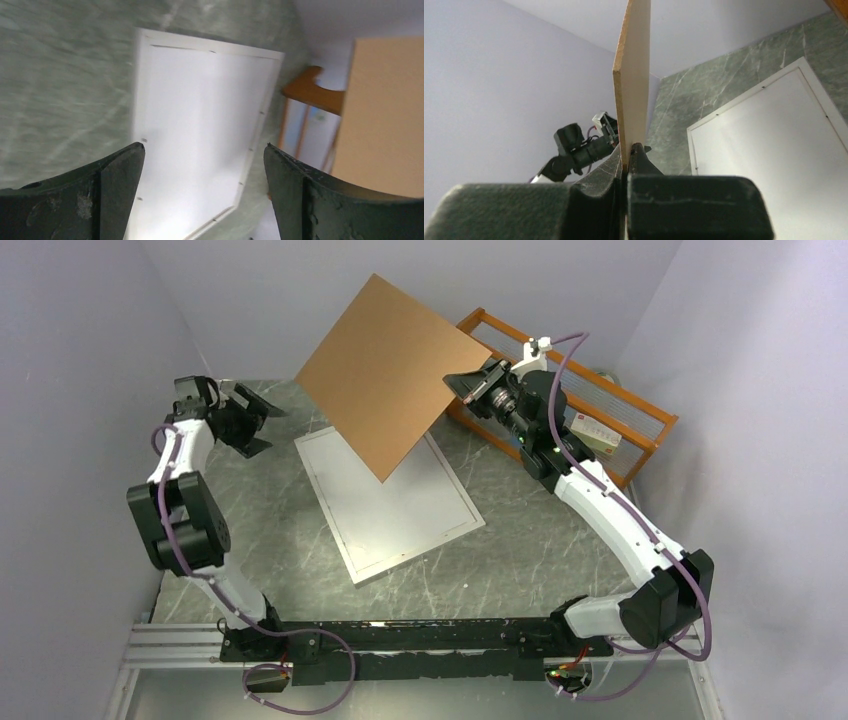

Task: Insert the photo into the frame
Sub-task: Move the photo frame to the center of the board, then adjust the photo frame item.

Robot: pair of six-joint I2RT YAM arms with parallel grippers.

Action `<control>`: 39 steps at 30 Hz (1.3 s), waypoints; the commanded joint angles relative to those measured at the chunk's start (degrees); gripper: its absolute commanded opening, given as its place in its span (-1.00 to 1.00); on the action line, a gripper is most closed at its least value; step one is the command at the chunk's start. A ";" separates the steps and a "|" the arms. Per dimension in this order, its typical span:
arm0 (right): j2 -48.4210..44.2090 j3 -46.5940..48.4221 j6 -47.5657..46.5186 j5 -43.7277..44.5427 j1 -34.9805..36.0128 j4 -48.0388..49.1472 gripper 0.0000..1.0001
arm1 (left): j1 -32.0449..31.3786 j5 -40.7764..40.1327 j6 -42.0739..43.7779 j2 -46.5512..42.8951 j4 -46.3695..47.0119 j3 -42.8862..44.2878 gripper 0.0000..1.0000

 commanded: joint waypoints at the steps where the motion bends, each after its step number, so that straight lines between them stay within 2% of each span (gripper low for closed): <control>1: -1.81 0.95 6.18 0.54 0.03 11.37 -1.00 | -0.81 9.80 -15.74 -8.38 20.29 -8.74 0.88; 4: -1.96 -0.51 8.50 0.41 0.05 12.25 -1.00 | -2.44 11.88 -25.27 -13.64 34.71 -17.31 0.88; 7: -1.50 -1.62 10.72 -1.10 0.03 14.24 -1.00 | -5.55 10.88 -28.83 -17.69 44.63 -21.99 0.88; 10: -0.88 -2.24 12.11 -3.03 0.03 16.41 -1.00 | -7.20 9.12 -28.96 -19.91 46.30 -23.89 0.88; 13: -0.48 -2.21 12.50 -3.74 0.07 16.70 -1.00 | -7.45 8.25 -33.07 -22.25 53.76 -27.69 0.83; 15: -0.40 -3.05 14.01 -4.84 0.03 17.88 -1.00 | -7.80 8.03 -34.52 -22.67 55.47 -28.34 0.80; 18: -0.15 -4.21 16.02 -5.73 0.03 18.79 -1.00 | -7.91 9.51 -36.51 -22.55 57.76 -28.35 0.66; 21: -0.82 -5.35 16.32 -4.90 0.03 19.07 -1.00 | -7.77 7.04 -35.62 -25.27 55.39 -29.38 0.54; 27: -2.91 -5.60 14.48 0.71 -0.59 14.86 -1.00 | -7.81 -1.46 -20.96 -31.08 33.63 -25.69 0.46; 30: -3.61 -6.35 14.17 2.10 -0.99 13.52 -1.00 | -7.78 -3.82 -19.93 -33.08 32.84 -26.99 0.51; 32: -3.41 -6.66 14.36 2.02 -1.07 13.20 -1.00 | -7.81 -4.02 -20.52 -33.41 32.88 -27.64 0.63; 35: -2.84 -6.64 15.12 1.62 -1.19 12.54 -1.00 | -7.81 -3.70 -21.61 -33.52 33.72 -28.18 0.74; 39: -1.86 -7.21 16.67 -1.77 -1.20 16.38 -1.00 | -7.81 -0.91 -24.27 -31.87 37.16 -28.99 0.85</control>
